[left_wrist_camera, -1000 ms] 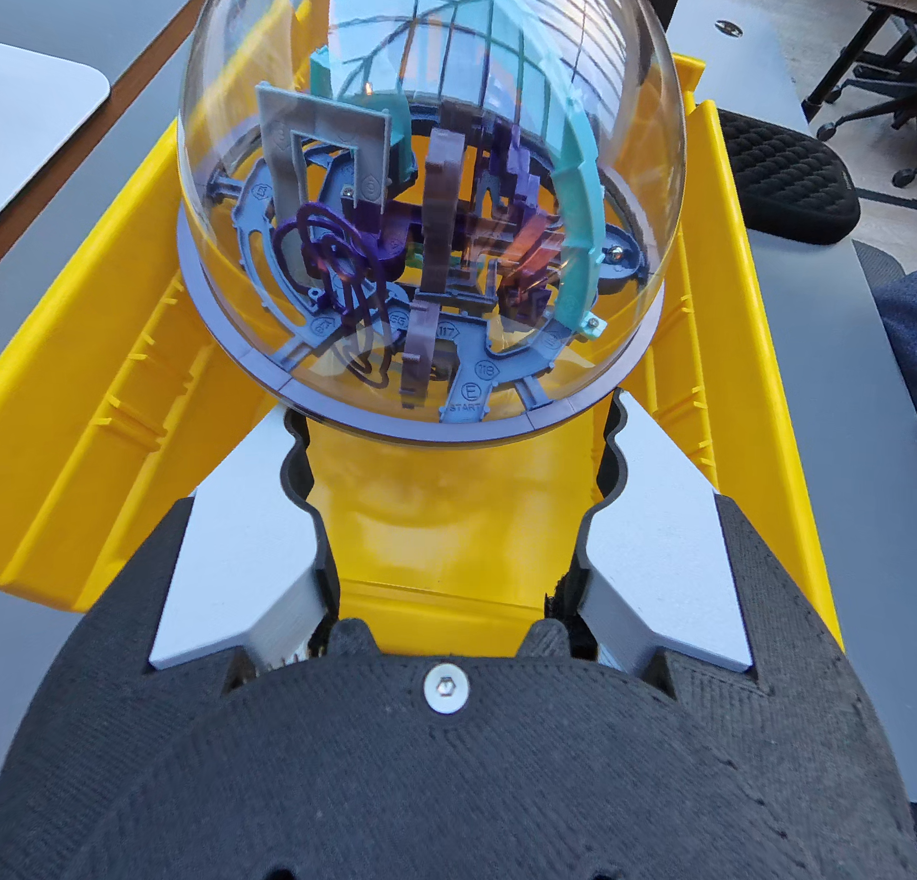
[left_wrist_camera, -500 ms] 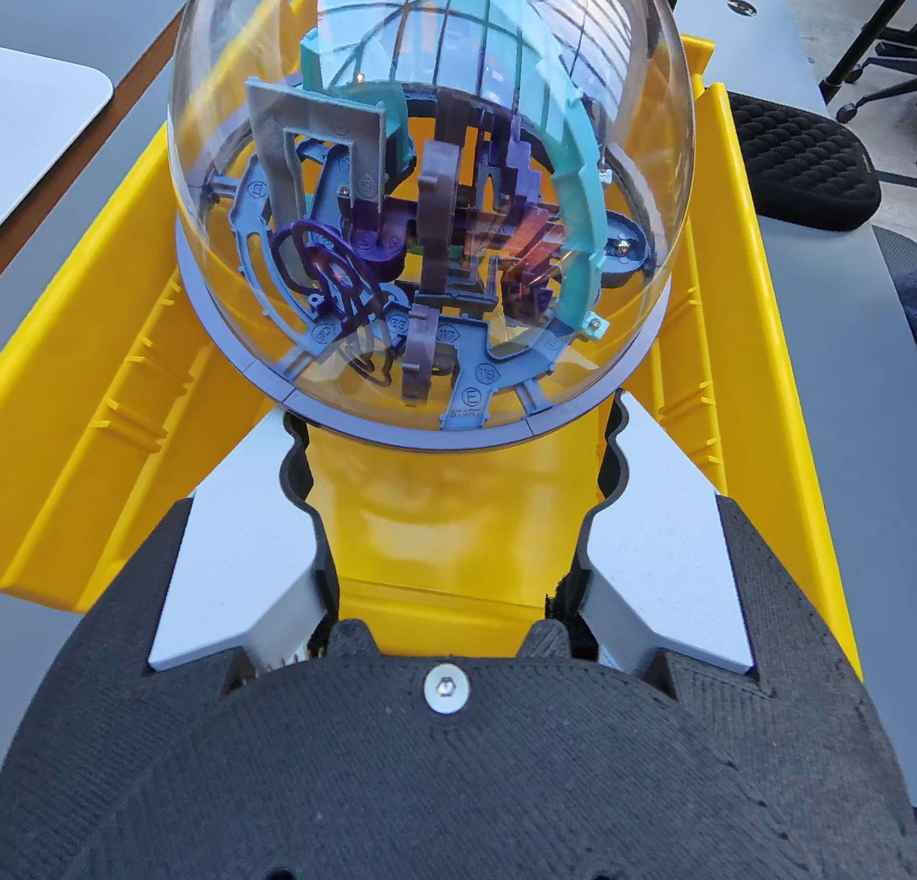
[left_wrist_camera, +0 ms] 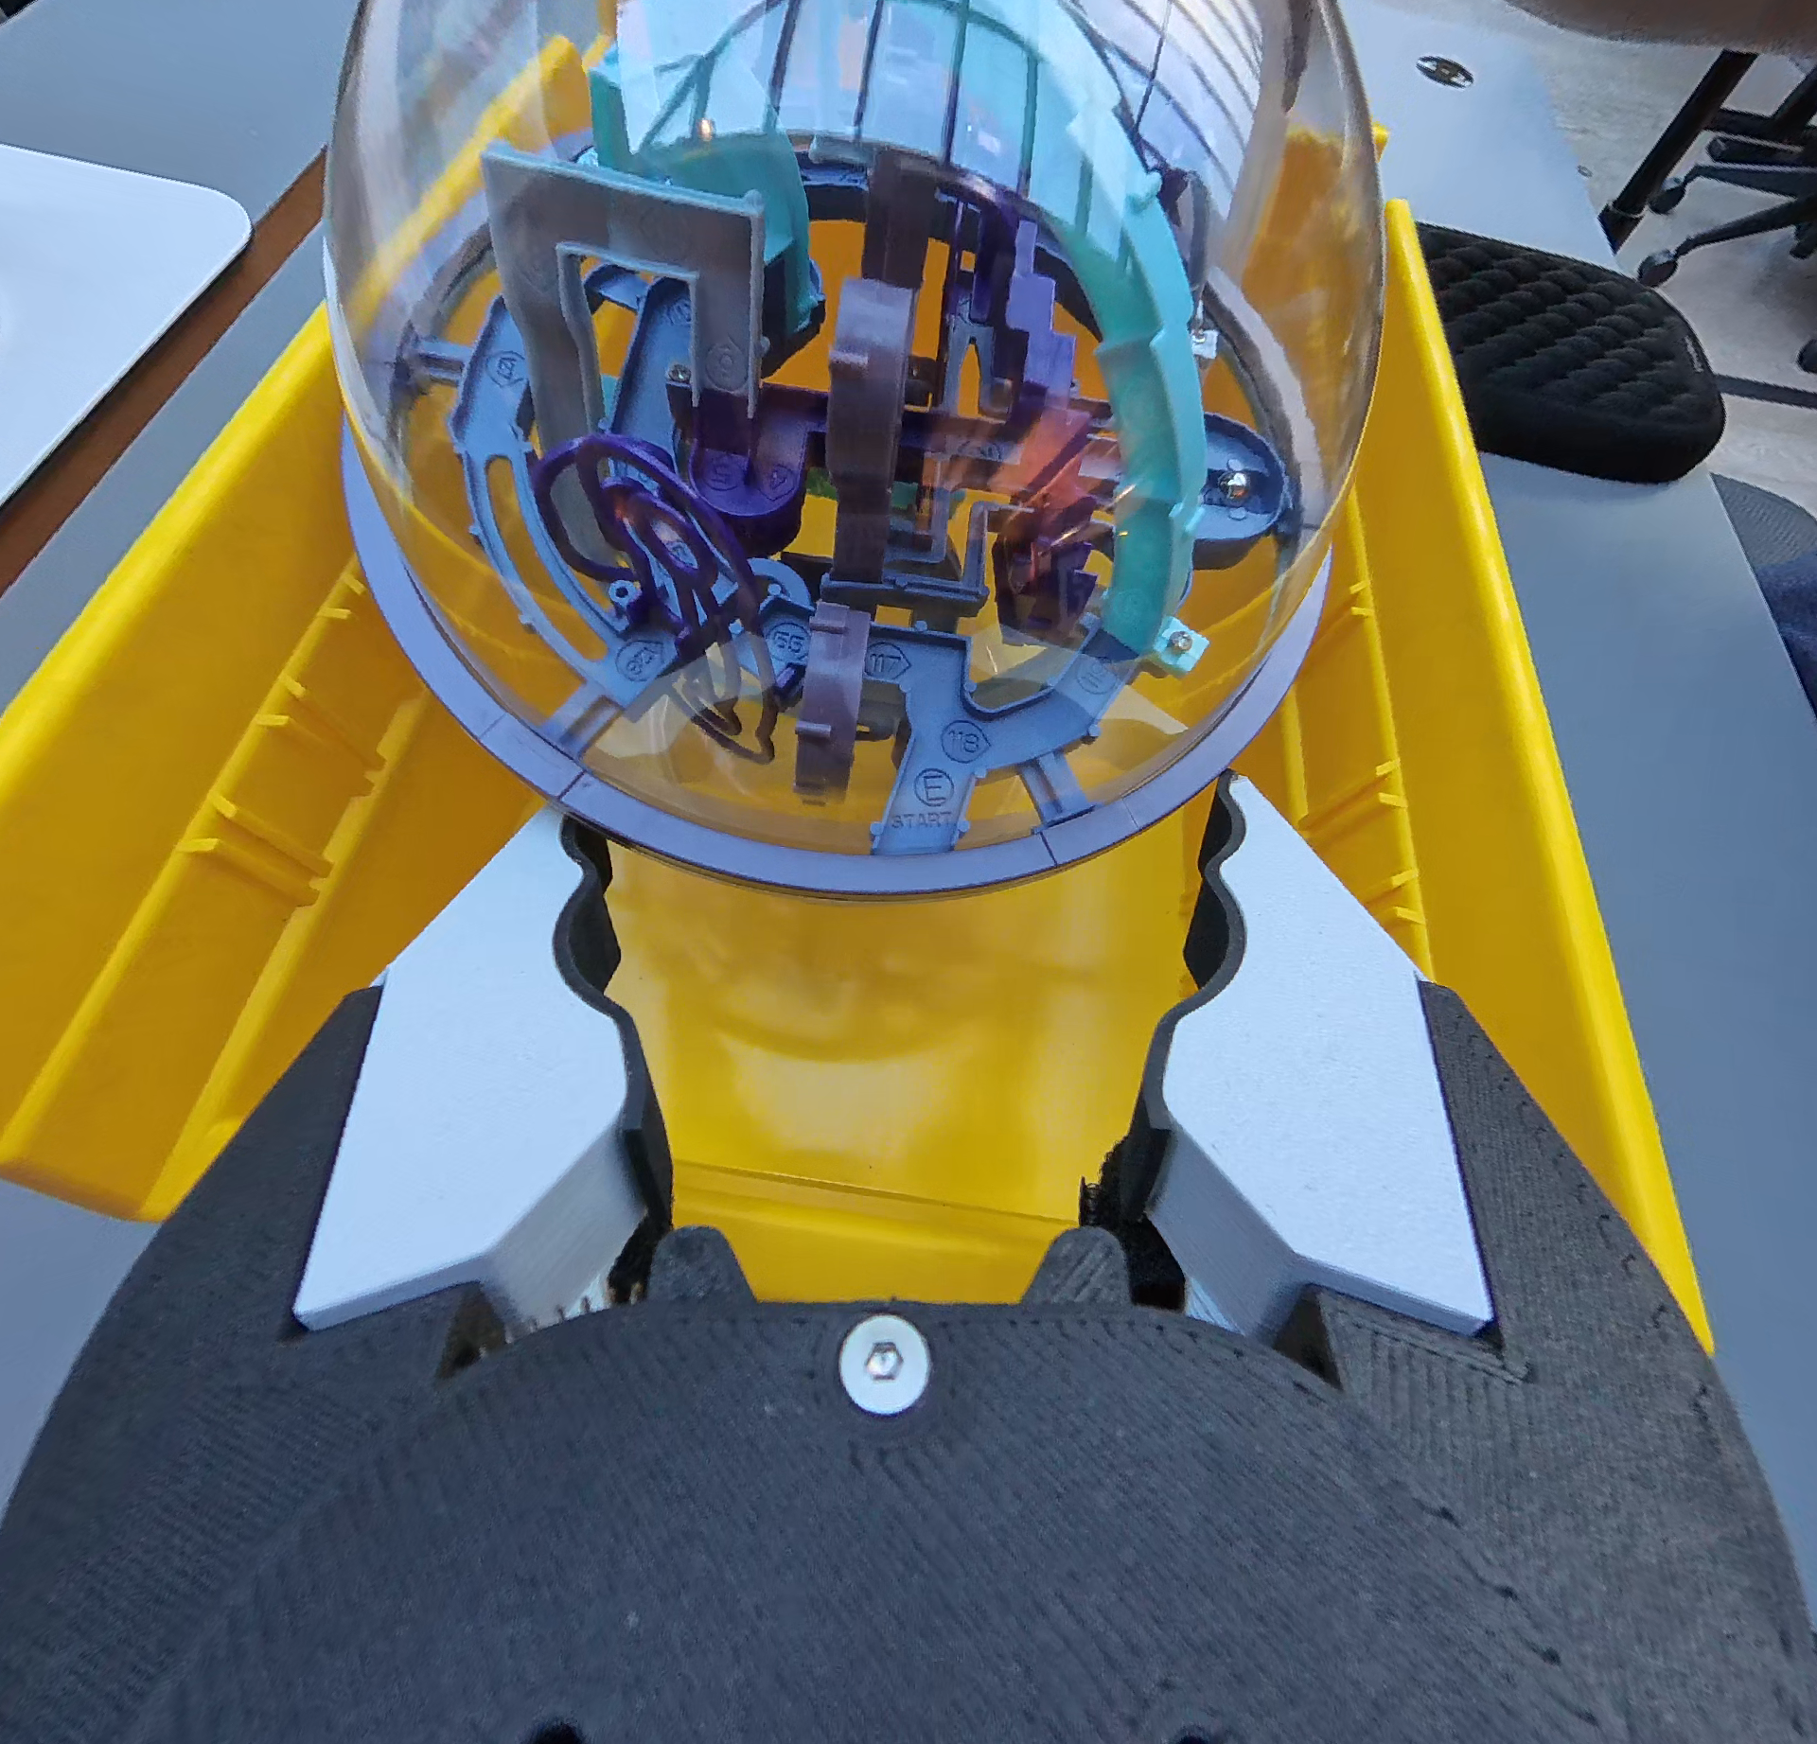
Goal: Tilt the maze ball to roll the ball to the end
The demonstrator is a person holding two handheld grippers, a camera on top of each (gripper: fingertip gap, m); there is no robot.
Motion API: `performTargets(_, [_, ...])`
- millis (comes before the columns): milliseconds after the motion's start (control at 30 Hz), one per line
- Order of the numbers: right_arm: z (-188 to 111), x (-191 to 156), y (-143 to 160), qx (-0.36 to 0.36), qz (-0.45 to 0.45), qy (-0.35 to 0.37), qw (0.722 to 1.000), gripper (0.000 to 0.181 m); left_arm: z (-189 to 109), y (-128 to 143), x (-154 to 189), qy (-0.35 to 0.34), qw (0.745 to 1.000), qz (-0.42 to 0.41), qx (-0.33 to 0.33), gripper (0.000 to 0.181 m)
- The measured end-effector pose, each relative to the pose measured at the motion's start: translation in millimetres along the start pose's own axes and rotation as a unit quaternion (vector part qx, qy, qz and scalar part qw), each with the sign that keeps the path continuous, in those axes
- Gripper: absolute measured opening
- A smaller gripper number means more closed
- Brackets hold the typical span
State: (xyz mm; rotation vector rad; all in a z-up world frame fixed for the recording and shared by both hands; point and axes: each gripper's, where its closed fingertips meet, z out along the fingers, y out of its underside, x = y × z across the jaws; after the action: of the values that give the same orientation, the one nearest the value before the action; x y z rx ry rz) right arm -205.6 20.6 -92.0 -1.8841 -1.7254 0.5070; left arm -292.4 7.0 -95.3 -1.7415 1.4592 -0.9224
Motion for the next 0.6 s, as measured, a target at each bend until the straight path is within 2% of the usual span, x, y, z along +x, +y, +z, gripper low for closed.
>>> performTargets(33, [0,0,-1,0.004,0.0,0.0,1.0,0.128,0,0,0,0.001,1.0,0.0,0.001,0.119])
performTargets(600, [-8,1,-12,0.053,0.005,0.002,0.999,0.127,-6,-11,2,0.0,1.0,0.002,0.026,0.119])
